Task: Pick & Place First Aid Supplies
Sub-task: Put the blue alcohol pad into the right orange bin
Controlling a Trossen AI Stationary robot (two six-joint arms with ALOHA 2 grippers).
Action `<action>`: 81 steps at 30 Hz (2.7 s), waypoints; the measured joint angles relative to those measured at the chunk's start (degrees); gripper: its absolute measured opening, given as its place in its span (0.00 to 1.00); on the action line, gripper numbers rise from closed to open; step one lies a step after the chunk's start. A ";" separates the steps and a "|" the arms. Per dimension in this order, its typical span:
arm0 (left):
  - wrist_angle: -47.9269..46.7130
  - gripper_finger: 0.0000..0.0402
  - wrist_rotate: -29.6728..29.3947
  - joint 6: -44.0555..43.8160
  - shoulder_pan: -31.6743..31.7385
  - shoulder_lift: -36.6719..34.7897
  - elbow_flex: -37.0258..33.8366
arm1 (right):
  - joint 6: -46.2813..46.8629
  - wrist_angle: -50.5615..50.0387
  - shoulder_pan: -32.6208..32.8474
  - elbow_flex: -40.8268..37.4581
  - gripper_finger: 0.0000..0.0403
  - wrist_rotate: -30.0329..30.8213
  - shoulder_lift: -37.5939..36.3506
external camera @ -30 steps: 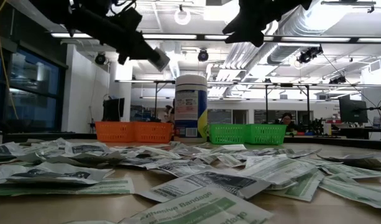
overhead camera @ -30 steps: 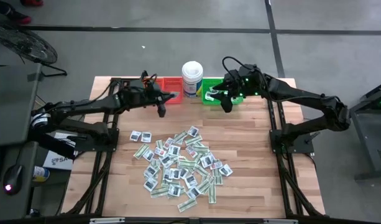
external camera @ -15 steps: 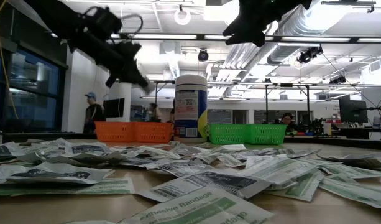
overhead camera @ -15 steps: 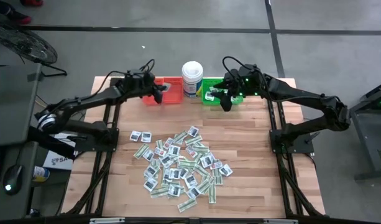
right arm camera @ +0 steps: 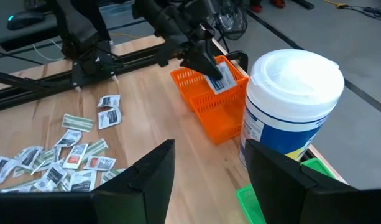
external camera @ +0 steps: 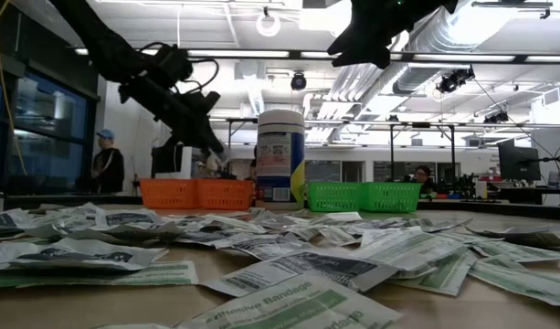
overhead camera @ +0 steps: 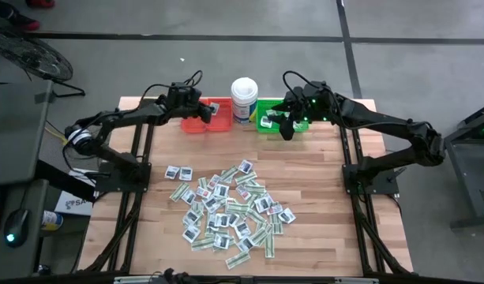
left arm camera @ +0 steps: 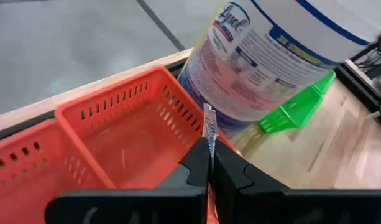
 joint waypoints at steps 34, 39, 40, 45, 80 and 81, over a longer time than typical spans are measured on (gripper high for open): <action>-13.83 0.46 10.09 8.62 -0.83 8.06 9.88 | 2.33 -4.18 0.01 -0.02 0.47 0.20 0.02; -13.99 0.42 16.02 15.44 -3.98 7.67 9.88 | 6.54 -6.87 0.92 -2.09 0.47 -1.74 0.02; -13.85 0.41 16.83 16.85 -5.04 7.57 9.88 | 7.95 -6.83 1.34 -3.20 0.47 -2.24 0.02; -14.05 0.36 18.00 20.76 -10.60 6.76 9.84 | 21.61 -2.38 4.31 -10.84 0.47 -3.65 0.09; -20.74 0.27 11.26 41.15 -24.41 1.45 9.86 | 68.64 38.16 17.81 -24.91 0.47 4.56 25.22; -20.74 0.27 11.26 41.17 -24.41 1.41 9.86 | 69.19 38.73 17.81 -24.90 0.47 4.57 25.82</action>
